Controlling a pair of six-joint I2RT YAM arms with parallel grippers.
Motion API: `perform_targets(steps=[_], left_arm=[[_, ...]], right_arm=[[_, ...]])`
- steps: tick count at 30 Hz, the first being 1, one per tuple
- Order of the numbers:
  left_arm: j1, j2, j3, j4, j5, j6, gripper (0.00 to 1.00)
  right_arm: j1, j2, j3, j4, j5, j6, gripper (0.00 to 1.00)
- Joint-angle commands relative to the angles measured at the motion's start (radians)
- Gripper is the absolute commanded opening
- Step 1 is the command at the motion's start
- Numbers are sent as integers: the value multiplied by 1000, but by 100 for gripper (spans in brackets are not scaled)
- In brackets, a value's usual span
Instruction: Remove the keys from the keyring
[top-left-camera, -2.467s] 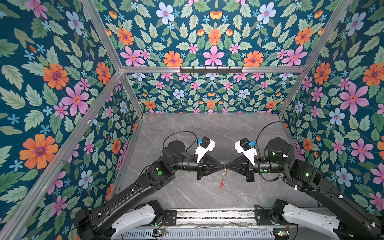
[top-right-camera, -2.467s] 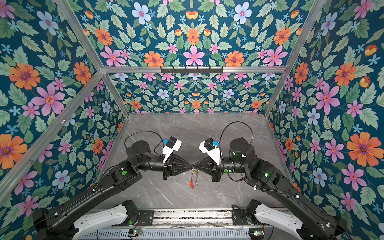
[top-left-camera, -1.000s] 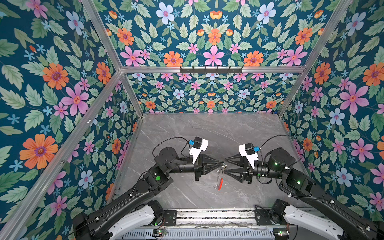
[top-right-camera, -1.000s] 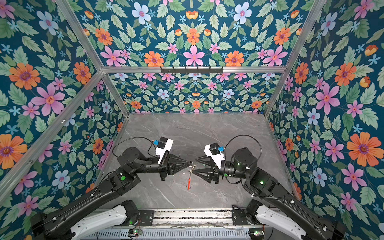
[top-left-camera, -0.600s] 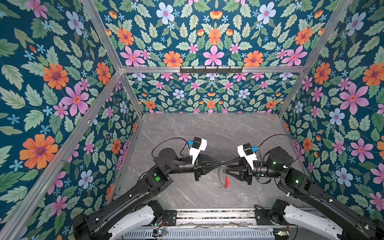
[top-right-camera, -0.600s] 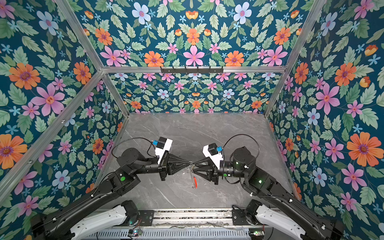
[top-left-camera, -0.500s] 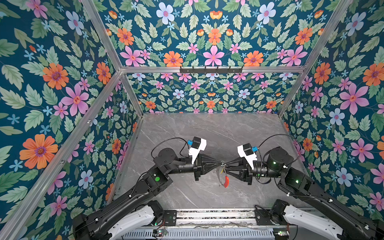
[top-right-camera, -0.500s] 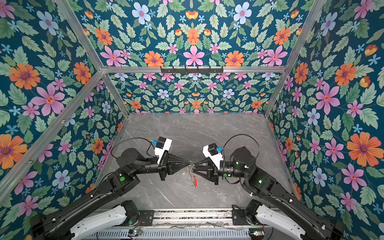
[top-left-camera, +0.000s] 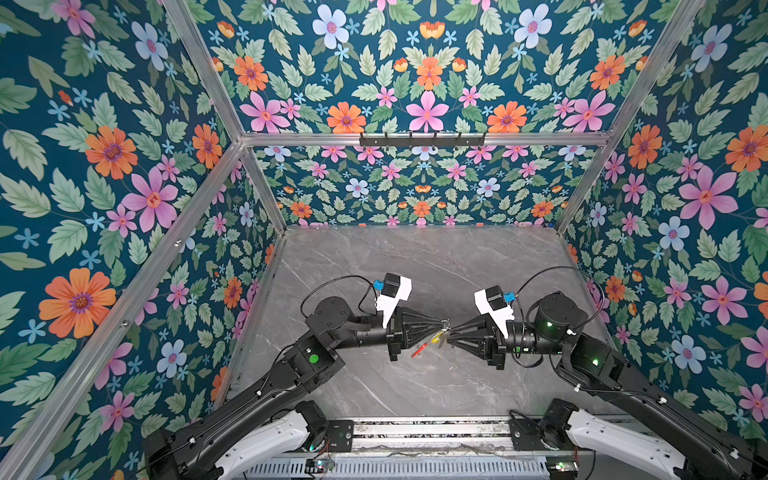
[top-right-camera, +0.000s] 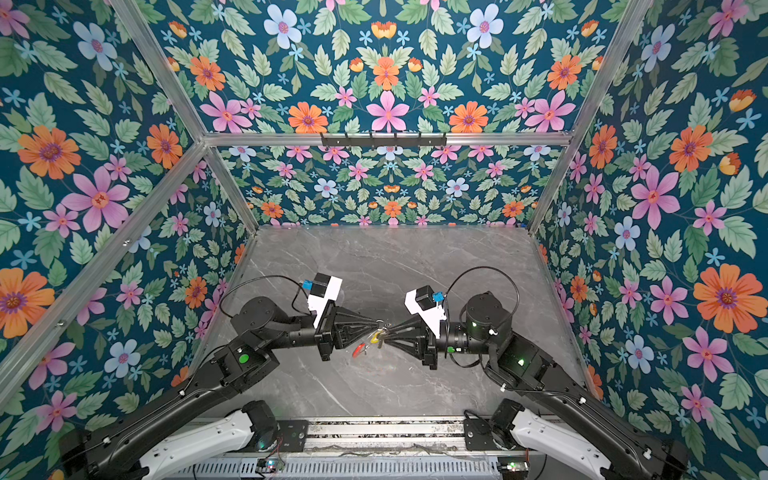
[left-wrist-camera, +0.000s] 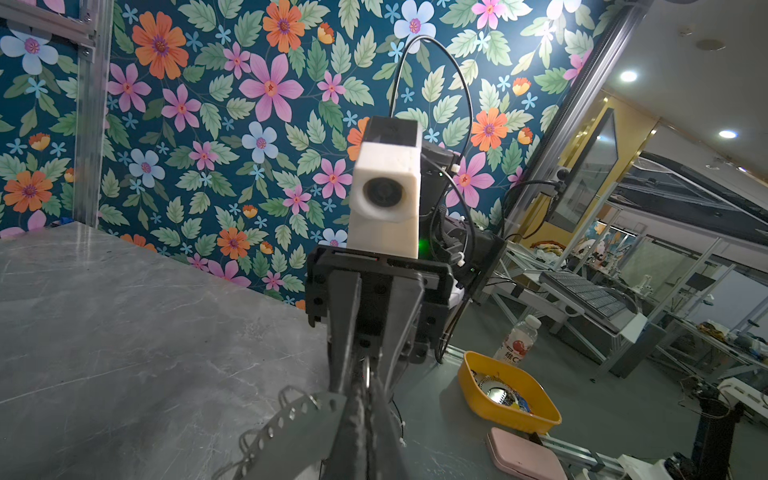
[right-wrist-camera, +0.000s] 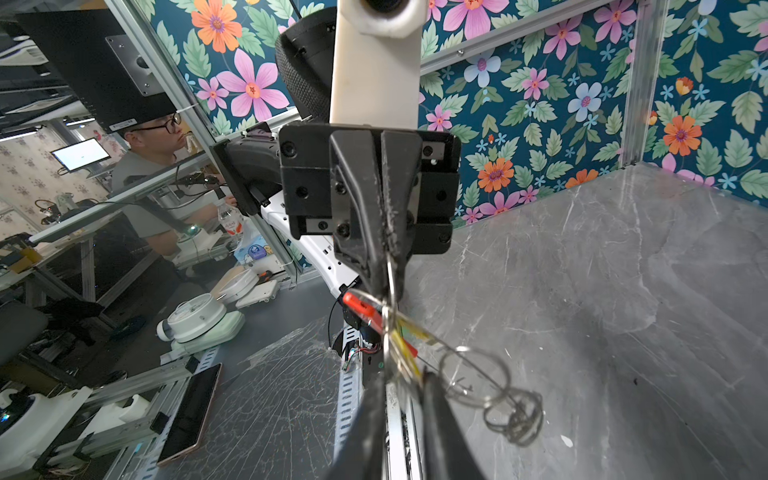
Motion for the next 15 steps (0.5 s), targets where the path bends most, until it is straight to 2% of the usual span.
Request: perform_targets(steps=[1, 6, 15], left_arm=[[0, -4, 7, 10, 15, 17, 0], [0, -6, 10, 3, 16, 19, 0], [0, 0, 11, 21, 22, 10, 0]], right_arm=[[2, -22, 10, -19, 27, -21, 39], [1, -48, 40, -51, 68, -41, 40], [1, 1, 73, -34, 31, -42, 30]])
